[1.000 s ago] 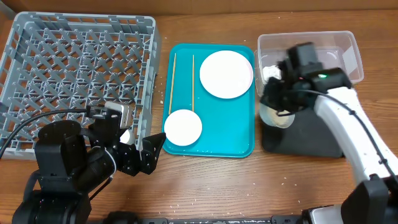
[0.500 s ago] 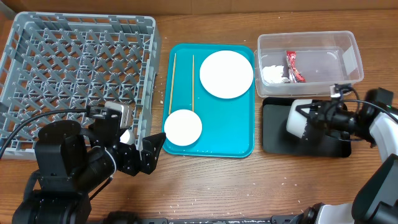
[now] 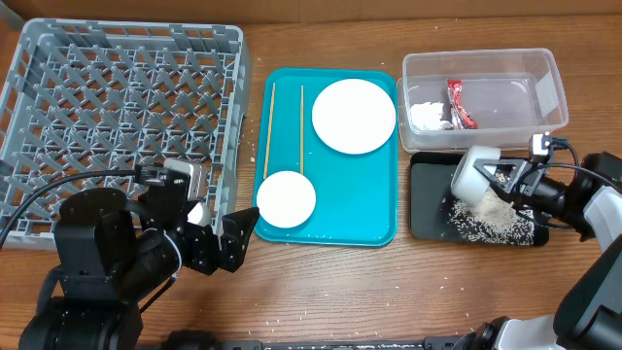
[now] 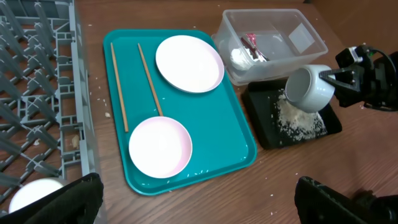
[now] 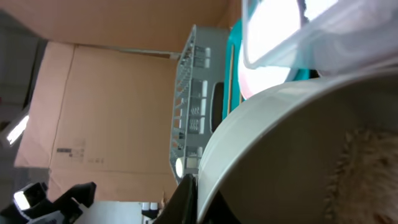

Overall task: Sort waste into correct bins and load items into the dishwasher
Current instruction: 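Tip the grey bowl over the black tray to dump the rice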

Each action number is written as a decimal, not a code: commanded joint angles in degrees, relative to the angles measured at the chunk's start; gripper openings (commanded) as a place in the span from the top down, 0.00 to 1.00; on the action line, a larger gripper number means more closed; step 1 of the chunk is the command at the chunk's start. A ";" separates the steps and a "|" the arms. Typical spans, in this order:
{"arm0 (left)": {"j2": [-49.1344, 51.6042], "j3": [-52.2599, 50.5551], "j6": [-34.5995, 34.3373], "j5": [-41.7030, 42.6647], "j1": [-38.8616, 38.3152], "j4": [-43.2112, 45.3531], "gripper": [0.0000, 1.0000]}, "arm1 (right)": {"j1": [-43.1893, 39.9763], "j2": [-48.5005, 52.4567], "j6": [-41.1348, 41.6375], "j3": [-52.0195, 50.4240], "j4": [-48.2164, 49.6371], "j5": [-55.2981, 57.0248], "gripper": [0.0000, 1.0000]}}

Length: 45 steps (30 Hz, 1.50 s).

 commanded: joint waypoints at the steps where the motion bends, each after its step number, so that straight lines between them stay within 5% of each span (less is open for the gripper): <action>1: -0.07 0.31 1.09 -0.15 0.31 0.09 0.00 | 0.07 0.26 1.77 -0.09 -0.57 -9.84 0.96; 8: -0.07 0.31 1.09 -0.15 0.31 0.07 0.00 | -0.17 0.31 0.59 -0.09 2.29 -2.80 0.96; 10: -0.07 0.31 1.09 -0.15 0.31 0.09 0.00 | -0.33 0.37 8.39 -0.09 3.30 2.64 0.96; 12: -0.07 0.31 1.09 -0.15 0.31 0.09 0.00 | 0.55 0.17 1.53 -0.09 -0.57 -7.02 0.96; 14: -0.07 0.31 1.09 -0.15 0.31 0.07 0.00 | 1.60 0.22 -4.85 -0.09 0.11 -4.35 0.96; 15: -0.07 0.31 1.09 -0.15 0.31 0.09 0.00 | 1.44 0.61 2.69 -0.09 4.15 3.10 0.96; 17: -0.07 0.31 1.09 -0.15 0.31 0.09 0.00 | 1.29 0.90 12.76 -0.09 5.11 0.92 0.96; 19: -0.07 0.31 1.09 -0.15 0.31 0.09 0.00 | 2.82 0.42 4.37 -0.09 2.95 -9.70 0.96; 20: -0.07 0.31 1.09 -0.15 0.31 0.09 0.00 | 3.52 0.13 3.32 0.09 3.69 -6.51 0.96; 22: -0.07 0.31 1.09 -0.15 0.31 0.09 0.00 | 3.72 0.15 10.08 0.35 6.25 5.44 0.96; 23: -0.07 0.31 1.09 -0.15 0.31 0.07 0.00 | 3.89 0.17 15.37 0.24 5.29 0.94 0.96; 25: -0.07 0.31 1.09 -0.15 0.31 0.09 0.00 | 5.22 -0.50 3.58 0.42 1.77 -9.29 0.96; 27: -0.07 0.31 1.09 -0.15 0.31 0.09 0.00 | 5.84 -0.68 4.26 1.16 3.26 0.44 0.96; 29: -0.07 0.31 1.09 -0.15 0.31 0.07 0.00 | 5.97 -0.66 15.37 1.38 4.55 8.68 0.96; 35: -0.07 0.31 1.09 -0.15 0.31 0.09 0.00 | 11.78 -5.95 10.62 3.52 -1.36 9.42 0.96; 45: -0.07 0.31 1.09 -0.15 0.31 0.09 0.00 | 44.98 -15.02 20.79 11.52 -1.40 59.47 0.96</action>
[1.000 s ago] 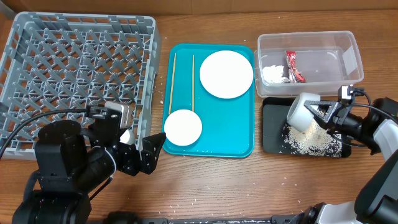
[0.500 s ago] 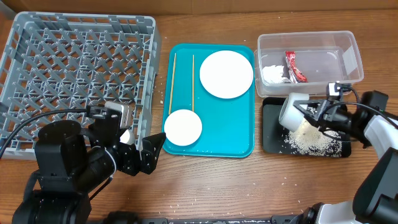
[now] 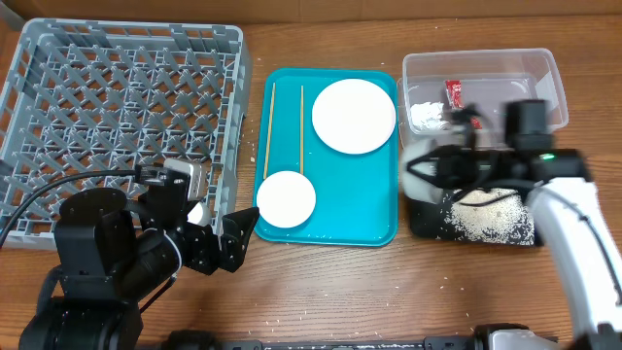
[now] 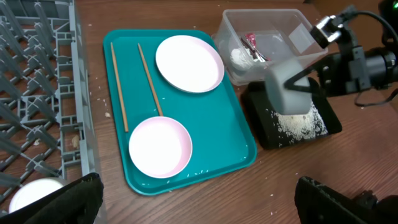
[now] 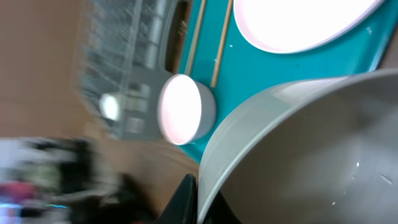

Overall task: Sort waste into correct bins and load items into the dishwasher
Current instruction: 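Tip the grey bowl over the black tray to dump the rice, then set the empty grey bowl back on the teal tray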

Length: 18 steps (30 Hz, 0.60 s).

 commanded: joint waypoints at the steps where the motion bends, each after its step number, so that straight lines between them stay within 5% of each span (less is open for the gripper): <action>1: -0.07 0.31 1.09 -0.15 0.31 0.09 0.00 | 12.28 0.09 6.29 0.66 1.27 26.86 0.96; 7: -0.07 0.31 1.09 -0.15 0.31 0.09 0.00 | 30.49 9.31 10.38 0.66 9.01 43.98 0.96; 11: -0.07 0.31 1.09 -0.15 0.31 0.11 0.00 | 35.01 15.37 10.40 0.66 12.83 52.52 0.94; 12: -0.07 0.31 1.09 -0.15 0.31 0.11 0.00 | 35.21 16.20 10.49 0.66 13.51 52.06 0.89; 14: -0.07 0.31 1.09 -0.15 0.31 0.11 0.00 | 35.30 16.79 10.56 0.66 14.49 49.16 0.58; 16: -0.07 0.31 1.09 -0.15 0.31 0.11 0.00 | 35.30 16.39 10.62 1.01 14.34 47.80 0.41; 18: -0.07 0.31 1.09 -0.15 0.31 0.09 0.00 | 35.28 15.50 11.50 1.95 13.11 46.73 0.38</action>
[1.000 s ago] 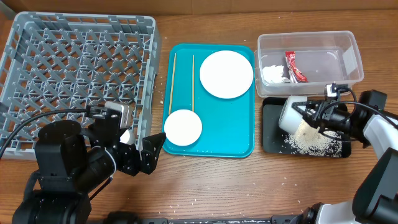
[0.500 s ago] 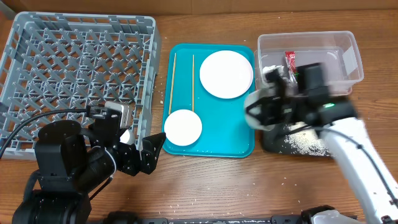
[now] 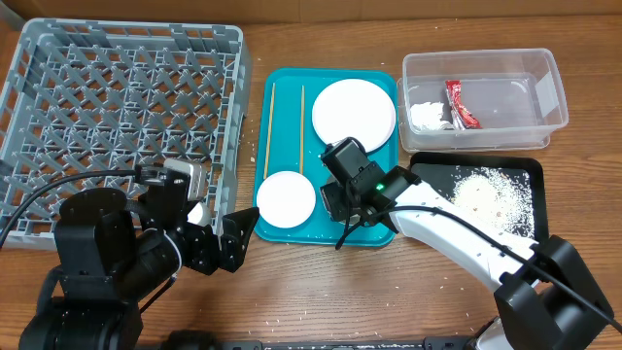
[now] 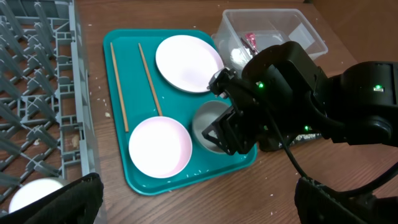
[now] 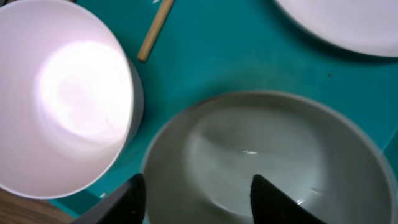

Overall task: Sort waste into correct bins and load items into the dishwasher
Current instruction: 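Set the empty grey bowl back on the teal tray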

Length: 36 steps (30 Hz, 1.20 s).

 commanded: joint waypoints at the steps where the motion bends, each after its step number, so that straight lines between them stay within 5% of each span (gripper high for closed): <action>1: -0.07 0.31 1.09 -0.13 0.31 0.11 0.00 | -0.20 -2.89 1.75 2.64 -1.31 -1.25 0.36; 10: -0.07 0.31 0.31 0.37 0.31 0.11 0.00 | -0.20 -8.48 1.77 10.45 -6.93 -7.39 0.30; 19: -0.02 0.31 -11.65 4.96 0.22 4.42 0.00 | -0.20 -12.35 1.77 13.79 -8.61 -9.27 0.30; 36: 0.26 0.31 -11.19 6.21 0.22 4.96 0.00 | -0.20 -18.51 1.75 13.79 -6.97 -4.74 0.27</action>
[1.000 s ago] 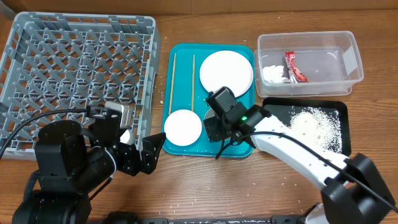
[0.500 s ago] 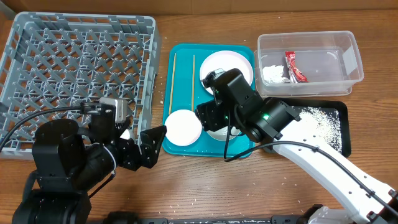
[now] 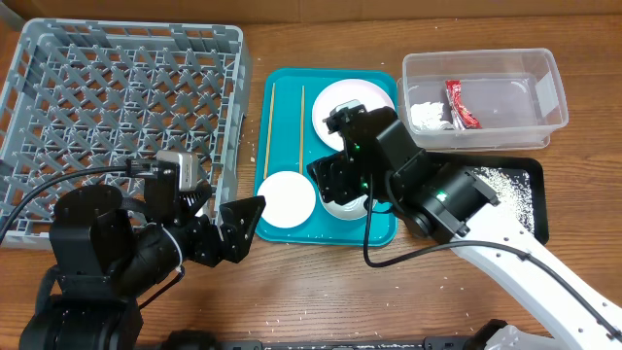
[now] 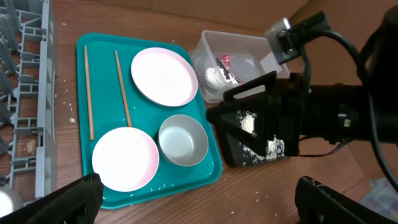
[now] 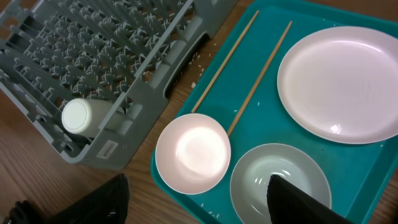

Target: Sort waste into correct bins and load items into the dishwasher

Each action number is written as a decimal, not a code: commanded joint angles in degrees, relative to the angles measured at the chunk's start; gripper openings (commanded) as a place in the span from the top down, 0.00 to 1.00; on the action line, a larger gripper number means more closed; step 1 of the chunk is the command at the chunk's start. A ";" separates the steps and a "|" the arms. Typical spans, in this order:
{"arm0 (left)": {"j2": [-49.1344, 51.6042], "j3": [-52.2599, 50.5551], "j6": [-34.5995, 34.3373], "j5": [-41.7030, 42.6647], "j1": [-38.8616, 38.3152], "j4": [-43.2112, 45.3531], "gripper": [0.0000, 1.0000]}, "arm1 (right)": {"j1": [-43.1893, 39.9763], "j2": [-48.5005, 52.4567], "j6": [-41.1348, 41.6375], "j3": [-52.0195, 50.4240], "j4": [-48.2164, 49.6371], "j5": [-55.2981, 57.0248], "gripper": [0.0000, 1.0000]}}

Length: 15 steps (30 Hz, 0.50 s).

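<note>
An empty grey bowl (image 5: pixel 280 180) sits on the teal tray (image 3: pixel 286 146), next to a pink bowl (image 5: pixel 193 154). My right gripper (image 5: pixel 202 208) hangs open above both bowls and holds nothing. A pink plate (image 5: pixel 342 84) lies at the tray's far right. Two chopsticks (image 5: pixel 261 74) lie along its left side. My left gripper (image 4: pixel 199 211) is open over the bare wood in front of the tray's near left corner. The grey dish rack (image 3: pixel 117 97) fills the left side and has a white cup (image 5: pixel 79 116) in its near corner.
A clear bin (image 3: pixel 486 92) at the back right holds a red wrapper and a crumpled tissue. In front of it a black tray (image 3: pixel 515 194) carries a heap of rice. Stray rice grains dot the wood near the front edge.
My right gripper was low on the tray with the grey bowl between its fingers. It now stands higher and open, and the bowl stays on the tray. My left gripper has risen and its view is wider.
My right gripper held the grey bowl tipped over the black tray, with rice falling out. Then the bowl was empty and nearer the teal tray. Then it rested on the tray beside the pink bowl, where it now lies released.
</note>
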 commanded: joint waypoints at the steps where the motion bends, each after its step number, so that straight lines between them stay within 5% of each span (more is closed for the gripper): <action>1: 0.11 0.33 -0.48 1.86 0.22 0.66 0.00 | -0.15 -1.29 0.31 1.57 0.79 2.05 0.27; 15: 0.02 4.92 8.57 14.64 0.22 3.43 0.00 | -2.34 -1.77 2.62 7.89 -3.10 6.58 0.22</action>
